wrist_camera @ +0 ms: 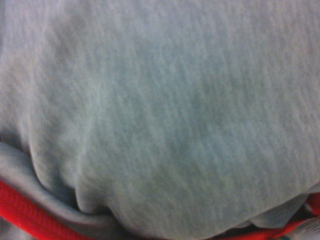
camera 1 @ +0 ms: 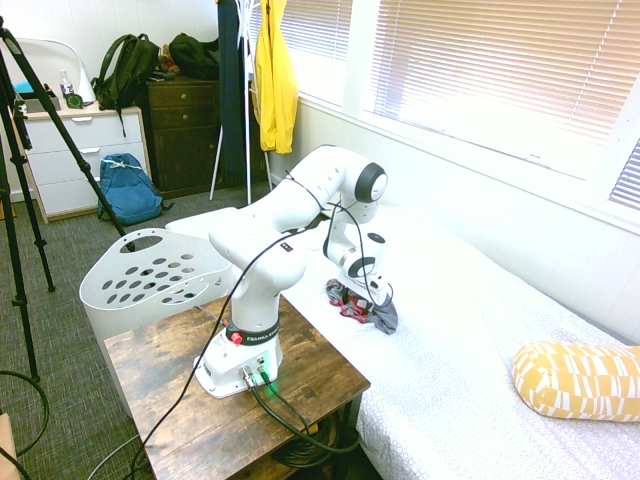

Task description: Put my clothes in the laundry bag

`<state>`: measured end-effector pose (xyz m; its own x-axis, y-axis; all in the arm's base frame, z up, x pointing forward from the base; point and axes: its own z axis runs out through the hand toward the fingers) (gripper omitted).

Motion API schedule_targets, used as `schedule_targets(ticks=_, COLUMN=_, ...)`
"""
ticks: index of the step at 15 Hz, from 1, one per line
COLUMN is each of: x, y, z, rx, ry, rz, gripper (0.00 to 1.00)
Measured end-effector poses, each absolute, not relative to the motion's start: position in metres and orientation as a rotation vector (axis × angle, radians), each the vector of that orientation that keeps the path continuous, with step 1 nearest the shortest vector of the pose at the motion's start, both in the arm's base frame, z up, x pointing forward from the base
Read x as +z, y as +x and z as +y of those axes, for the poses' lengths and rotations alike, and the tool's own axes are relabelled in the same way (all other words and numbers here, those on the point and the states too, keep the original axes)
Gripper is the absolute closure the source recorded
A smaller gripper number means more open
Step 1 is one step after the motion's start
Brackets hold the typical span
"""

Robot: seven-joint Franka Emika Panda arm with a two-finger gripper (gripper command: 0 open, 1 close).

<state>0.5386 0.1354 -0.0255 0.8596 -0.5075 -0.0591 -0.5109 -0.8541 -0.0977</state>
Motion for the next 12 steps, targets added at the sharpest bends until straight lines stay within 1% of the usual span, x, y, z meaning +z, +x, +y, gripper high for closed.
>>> schedule_targets(ticks=12, x=-0.027, y=0.539, z=0.125, rx=0.049, ry=-2.924, rz=0.773, gripper=1.0)
